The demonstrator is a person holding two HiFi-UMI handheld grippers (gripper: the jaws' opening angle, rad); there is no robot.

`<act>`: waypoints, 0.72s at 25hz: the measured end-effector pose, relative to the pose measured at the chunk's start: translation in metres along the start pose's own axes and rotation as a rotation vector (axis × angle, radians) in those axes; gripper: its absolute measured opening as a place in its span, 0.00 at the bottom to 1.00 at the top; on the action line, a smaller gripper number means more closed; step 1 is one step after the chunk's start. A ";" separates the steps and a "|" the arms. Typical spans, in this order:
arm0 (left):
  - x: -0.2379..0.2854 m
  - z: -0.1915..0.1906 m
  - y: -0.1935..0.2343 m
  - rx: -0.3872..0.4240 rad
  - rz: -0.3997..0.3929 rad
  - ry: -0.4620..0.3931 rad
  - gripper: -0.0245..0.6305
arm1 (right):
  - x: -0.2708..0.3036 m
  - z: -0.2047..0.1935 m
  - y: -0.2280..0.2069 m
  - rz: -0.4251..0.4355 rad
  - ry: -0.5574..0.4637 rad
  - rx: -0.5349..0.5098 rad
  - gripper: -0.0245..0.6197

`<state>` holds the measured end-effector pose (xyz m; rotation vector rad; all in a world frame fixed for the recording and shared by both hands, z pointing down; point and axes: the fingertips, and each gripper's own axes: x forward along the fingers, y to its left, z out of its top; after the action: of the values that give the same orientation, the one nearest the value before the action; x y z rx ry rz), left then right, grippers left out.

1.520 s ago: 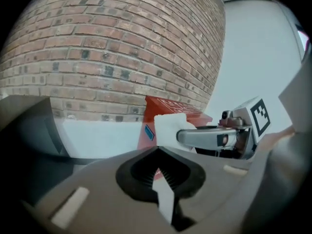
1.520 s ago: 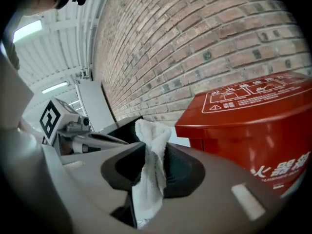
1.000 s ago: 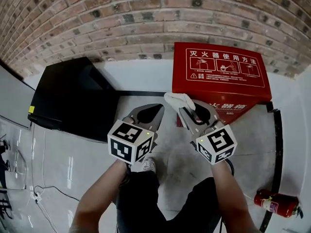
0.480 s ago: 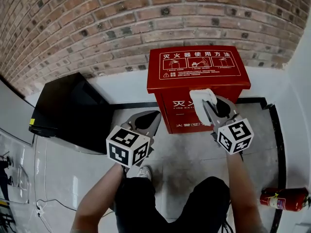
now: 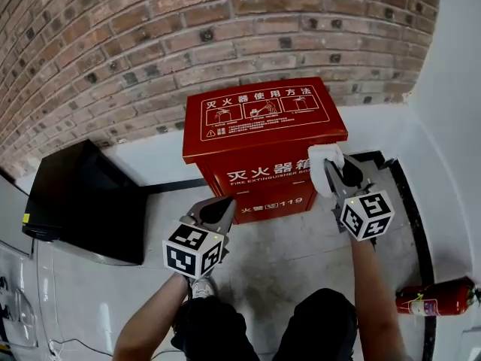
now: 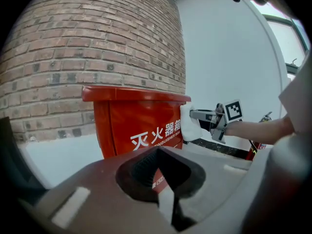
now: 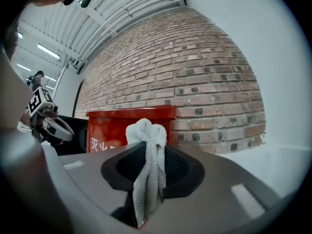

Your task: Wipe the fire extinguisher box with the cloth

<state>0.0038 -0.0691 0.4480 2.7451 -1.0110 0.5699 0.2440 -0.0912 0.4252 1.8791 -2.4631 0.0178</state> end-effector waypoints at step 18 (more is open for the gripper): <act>0.014 -0.044 0.007 -0.005 0.037 -0.011 0.04 | -0.015 -0.053 -0.014 -0.157 -0.054 0.135 0.22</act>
<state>-0.0036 -0.0705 0.4947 2.7335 -1.0657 0.5577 0.2629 -0.0790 0.4776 2.1500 -2.3960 0.1336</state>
